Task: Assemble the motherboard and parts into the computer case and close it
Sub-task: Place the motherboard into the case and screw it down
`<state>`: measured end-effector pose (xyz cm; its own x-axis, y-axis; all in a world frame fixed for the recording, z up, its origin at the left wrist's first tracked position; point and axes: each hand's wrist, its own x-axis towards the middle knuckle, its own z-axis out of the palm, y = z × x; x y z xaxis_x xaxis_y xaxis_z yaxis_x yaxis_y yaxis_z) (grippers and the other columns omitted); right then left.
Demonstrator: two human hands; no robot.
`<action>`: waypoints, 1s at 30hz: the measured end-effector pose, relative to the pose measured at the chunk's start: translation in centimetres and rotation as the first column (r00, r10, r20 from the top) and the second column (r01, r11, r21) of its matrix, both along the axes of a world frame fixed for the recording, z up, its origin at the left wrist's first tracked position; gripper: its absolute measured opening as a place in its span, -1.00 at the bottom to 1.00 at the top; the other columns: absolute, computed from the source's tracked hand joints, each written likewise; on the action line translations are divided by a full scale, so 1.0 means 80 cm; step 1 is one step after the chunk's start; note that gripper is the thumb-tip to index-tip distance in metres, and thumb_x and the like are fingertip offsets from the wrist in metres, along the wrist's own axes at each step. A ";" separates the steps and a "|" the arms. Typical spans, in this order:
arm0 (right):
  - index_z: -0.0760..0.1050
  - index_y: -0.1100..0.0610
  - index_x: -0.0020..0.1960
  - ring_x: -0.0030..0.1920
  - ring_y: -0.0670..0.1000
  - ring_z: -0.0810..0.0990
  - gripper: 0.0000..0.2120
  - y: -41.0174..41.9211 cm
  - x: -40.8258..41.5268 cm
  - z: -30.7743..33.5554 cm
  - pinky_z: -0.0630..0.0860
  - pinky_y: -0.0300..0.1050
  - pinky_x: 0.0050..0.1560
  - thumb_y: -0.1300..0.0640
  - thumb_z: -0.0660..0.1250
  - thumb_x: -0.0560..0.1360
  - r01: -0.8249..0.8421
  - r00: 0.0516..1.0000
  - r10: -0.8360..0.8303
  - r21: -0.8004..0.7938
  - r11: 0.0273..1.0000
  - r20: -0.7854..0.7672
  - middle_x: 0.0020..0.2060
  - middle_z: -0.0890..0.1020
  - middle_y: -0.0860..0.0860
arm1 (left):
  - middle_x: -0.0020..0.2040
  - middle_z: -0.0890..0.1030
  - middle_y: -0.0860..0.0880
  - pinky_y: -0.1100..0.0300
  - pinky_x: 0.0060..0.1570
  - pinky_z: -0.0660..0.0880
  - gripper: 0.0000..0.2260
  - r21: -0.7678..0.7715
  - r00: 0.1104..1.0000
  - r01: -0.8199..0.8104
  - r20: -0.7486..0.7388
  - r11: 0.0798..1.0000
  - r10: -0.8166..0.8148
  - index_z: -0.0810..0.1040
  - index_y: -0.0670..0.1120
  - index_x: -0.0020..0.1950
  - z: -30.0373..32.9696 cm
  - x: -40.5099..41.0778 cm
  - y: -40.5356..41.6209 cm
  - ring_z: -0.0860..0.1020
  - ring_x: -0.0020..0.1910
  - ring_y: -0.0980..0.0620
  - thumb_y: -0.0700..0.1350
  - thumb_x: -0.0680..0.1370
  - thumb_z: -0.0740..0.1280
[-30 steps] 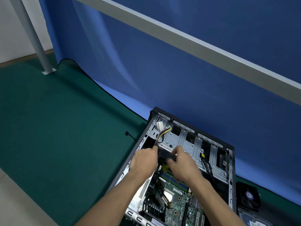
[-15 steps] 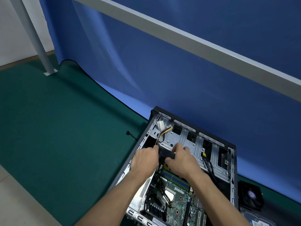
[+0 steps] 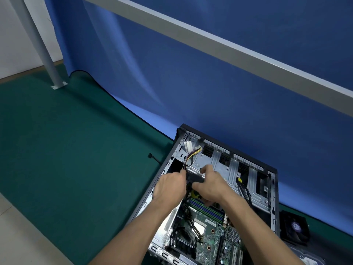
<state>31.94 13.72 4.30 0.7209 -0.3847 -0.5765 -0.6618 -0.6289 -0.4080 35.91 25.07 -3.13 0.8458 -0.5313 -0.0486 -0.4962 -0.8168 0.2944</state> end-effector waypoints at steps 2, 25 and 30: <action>0.24 0.10 0.20 -0.23 0.10 0.64 -0.72 -0.003 -0.002 0.003 0.61 -0.16 -0.36 0.17 0.27 0.56 0.030 0.999 -0.031 0.045 0.999 0.024 0.04 0.46 0.11 | -0.27 0.55 -0.05 0.09 -0.36 0.28 -0.84 -0.009 1.000 0.002 0.000 1.000 -0.002 0.45 -0.10 0.01 -0.001 0.001 0.000 0.38 -0.39 -0.07 -0.19 0.61 0.08; 0.26 0.09 0.10 -0.17 0.11 0.63 -0.82 0.005 -0.004 0.002 0.61 0.05 -0.08 0.08 0.22 0.58 -0.132 0.991 0.135 -0.141 0.981 0.006 -0.15 0.59 0.09 | -0.30 0.50 -0.02 0.10 -0.35 0.28 -0.84 -0.007 1.000 0.009 0.005 1.000 -0.009 0.44 -0.10 0.02 0.000 -0.001 0.000 0.39 -0.38 -0.05 -0.19 0.62 0.08; 0.45 0.24 0.07 -0.12 0.15 0.65 -0.69 0.004 -0.004 0.000 0.55 -0.08 -0.12 0.00 0.13 0.61 -0.076 0.997 0.082 -0.385 0.920 0.000 -0.11 0.65 0.14 | -0.32 0.46 -0.01 0.11 -0.36 0.27 -0.82 0.002 1.000 0.012 0.016 1.000 -0.013 0.45 -0.10 0.01 0.002 -0.001 0.000 0.39 -0.39 -0.06 -0.19 0.62 0.06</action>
